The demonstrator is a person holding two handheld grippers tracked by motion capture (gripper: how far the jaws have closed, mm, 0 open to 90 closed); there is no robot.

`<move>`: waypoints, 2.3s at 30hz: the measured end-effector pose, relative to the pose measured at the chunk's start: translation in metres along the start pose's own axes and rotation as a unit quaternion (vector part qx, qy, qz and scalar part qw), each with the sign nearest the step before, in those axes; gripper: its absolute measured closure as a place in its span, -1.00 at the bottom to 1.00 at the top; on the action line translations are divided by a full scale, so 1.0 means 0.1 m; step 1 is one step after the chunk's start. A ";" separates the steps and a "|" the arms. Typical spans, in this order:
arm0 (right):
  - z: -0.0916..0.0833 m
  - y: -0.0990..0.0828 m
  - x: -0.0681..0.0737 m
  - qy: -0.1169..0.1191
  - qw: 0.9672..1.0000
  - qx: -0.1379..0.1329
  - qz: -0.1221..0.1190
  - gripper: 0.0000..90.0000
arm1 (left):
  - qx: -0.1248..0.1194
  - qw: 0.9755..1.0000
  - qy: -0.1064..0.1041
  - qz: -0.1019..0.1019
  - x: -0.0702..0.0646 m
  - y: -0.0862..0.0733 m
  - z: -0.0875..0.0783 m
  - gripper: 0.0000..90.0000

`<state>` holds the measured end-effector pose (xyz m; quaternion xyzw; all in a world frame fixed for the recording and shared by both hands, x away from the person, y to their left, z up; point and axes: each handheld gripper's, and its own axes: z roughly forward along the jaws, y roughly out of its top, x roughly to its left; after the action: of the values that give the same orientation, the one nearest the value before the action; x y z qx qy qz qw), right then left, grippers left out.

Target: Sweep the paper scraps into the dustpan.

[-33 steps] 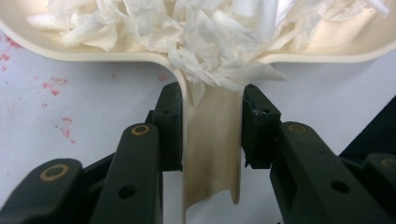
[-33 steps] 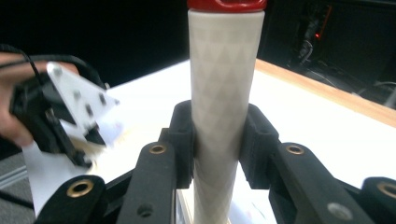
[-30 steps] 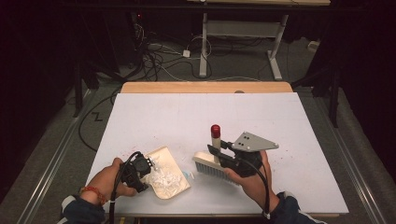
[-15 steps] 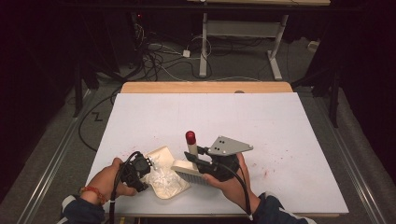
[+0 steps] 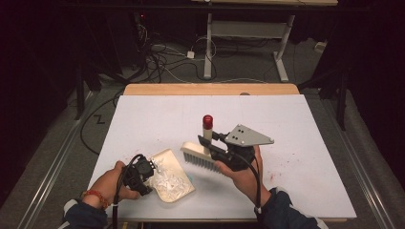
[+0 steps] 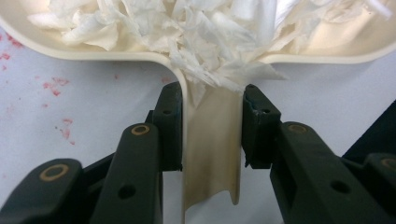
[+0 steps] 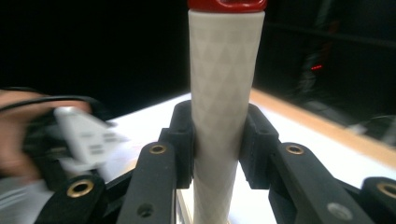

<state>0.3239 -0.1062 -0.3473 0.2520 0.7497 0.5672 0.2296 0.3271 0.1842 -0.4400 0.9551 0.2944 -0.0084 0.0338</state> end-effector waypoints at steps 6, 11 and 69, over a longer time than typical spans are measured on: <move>0.31 -0.07 -0.16 -0.046 0.999 0.007 -0.015 0.57 | -0.002 1.000 -0.002 -0.004 0.00 0.00 0.00 0.39; 0.61 -0.20 -0.13 -0.049 0.998 0.019 -0.045 0.57 | 0.008 1.000 0.000 -0.008 0.03 0.00 -0.01 0.40; 0.19 -0.18 0.32 0.070 0.997 0.042 -0.007 0.57 | -0.003 1.000 0.004 -0.029 0.06 -0.01 0.00 0.40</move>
<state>0.3093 -0.0766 -0.3716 0.2152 0.7890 0.5499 0.1696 0.3316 0.1886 -0.4403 0.9461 0.3218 -0.0045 0.0352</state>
